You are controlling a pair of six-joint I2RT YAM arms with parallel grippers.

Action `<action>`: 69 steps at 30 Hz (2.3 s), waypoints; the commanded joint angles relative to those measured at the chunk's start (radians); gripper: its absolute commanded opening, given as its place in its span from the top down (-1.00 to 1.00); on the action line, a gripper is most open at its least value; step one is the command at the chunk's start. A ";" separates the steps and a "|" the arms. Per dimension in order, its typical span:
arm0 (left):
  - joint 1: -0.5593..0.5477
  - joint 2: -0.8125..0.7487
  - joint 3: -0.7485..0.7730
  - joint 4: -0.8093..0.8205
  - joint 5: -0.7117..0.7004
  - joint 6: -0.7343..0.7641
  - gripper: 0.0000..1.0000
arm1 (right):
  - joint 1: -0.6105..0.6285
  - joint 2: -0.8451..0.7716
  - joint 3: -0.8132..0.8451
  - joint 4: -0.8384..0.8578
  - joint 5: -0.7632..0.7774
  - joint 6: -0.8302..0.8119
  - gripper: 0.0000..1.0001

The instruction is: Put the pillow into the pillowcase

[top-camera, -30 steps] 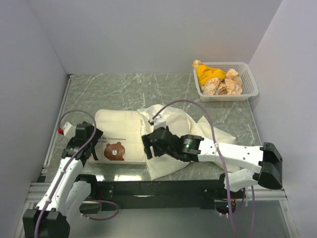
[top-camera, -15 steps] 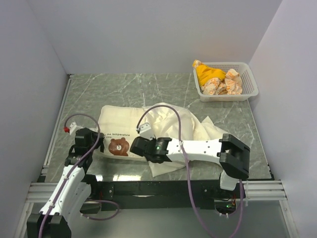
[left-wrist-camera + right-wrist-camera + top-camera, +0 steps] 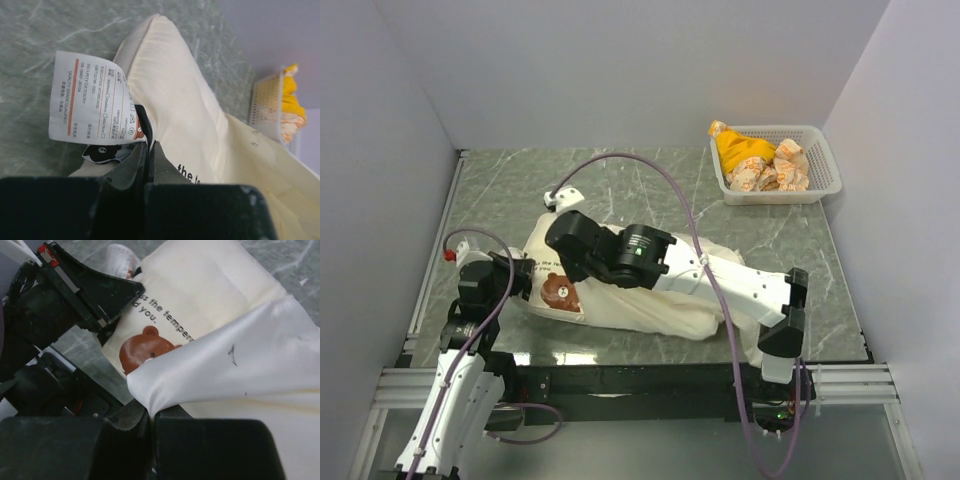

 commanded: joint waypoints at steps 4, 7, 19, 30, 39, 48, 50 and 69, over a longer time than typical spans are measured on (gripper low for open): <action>-0.044 -0.053 0.169 -0.032 0.127 0.006 0.98 | -0.069 0.055 0.172 0.011 -0.124 -0.048 1.00; -0.053 -0.019 0.261 -0.141 0.047 0.020 0.98 | -0.075 0.026 0.140 0.023 -0.115 -0.053 1.00; -0.147 0.081 -0.017 -0.025 -0.060 -0.153 0.88 | -0.313 -0.004 -0.102 0.078 -0.073 -0.074 0.71; -0.169 0.116 -0.065 -0.049 -0.137 -0.198 0.79 | -0.025 -0.437 -0.744 0.209 0.224 0.174 -0.86; -0.172 0.114 -0.060 -0.063 -0.146 -0.161 0.70 | 0.094 -0.557 -1.180 0.480 0.211 0.326 -0.64; -0.179 0.130 0.056 -0.102 -0.091 -0.041 0.95 | 0.098 -0.429 -0.919 0.286 0.267 0.296 0.90; -0.184 0.142 0.097 -0.108 -0.047 0.007 0.97 | 0.097 -0.471 -0.844 0.218 0.278 0.233 1.00; -0.294 0.248 0.550 -0.266 0.263 0.134 -0.42 | -0.448 -0.434 -0.556 0.322 -0.391 -0.027 1.00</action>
